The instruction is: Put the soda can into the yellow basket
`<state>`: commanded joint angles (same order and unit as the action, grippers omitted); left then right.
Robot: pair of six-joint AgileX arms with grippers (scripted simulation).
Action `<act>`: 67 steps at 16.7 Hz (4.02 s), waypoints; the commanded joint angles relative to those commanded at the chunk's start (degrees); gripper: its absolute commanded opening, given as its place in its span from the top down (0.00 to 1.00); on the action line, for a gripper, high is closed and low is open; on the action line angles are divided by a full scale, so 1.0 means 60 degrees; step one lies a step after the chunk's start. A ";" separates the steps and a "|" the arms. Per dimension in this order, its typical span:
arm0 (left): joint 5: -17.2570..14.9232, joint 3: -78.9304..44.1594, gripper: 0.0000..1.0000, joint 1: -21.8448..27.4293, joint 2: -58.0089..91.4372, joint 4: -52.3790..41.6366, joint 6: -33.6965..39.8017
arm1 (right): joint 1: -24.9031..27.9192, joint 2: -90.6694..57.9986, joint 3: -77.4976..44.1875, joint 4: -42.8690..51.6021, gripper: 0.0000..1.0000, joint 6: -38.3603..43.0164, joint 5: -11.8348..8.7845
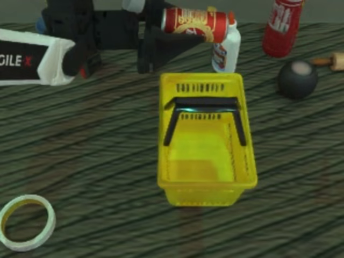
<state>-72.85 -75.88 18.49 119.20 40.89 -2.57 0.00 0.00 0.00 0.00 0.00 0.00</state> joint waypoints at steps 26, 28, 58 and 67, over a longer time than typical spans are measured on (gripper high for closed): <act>-0.0016 0.0748 0.47 -0.0248 0.2326 0.3115 0.0043 | 0.0000 0.0000 0.0000 0.0000 0.00 0.0000 0.0000; -0.0016 0.0748 0.32 -0.0248 0.2326 0.3115 0.0043 | 0.0000 0.0000 0.0000 0.0000 0.00 0.0000 0.0000; 0.6191 0.6152 0.00 -0.2044 -0.8552 -0.2052 0.1291 | 0.3439 -1.1243 -1.1155 0.7706 0.00 -0.5466 0.0069; 1.0711 1.1163 0.00 -0.3039 -1.7461 -0.5893 0.0862 | 0.5736 -1.9228 -1.8922 1.2682 0.00 -0.9085 0.0109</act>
<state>-8.58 -8.90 0.26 14.44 5.53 2.60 34.42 -115.37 -113.53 76.09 -54.51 0.65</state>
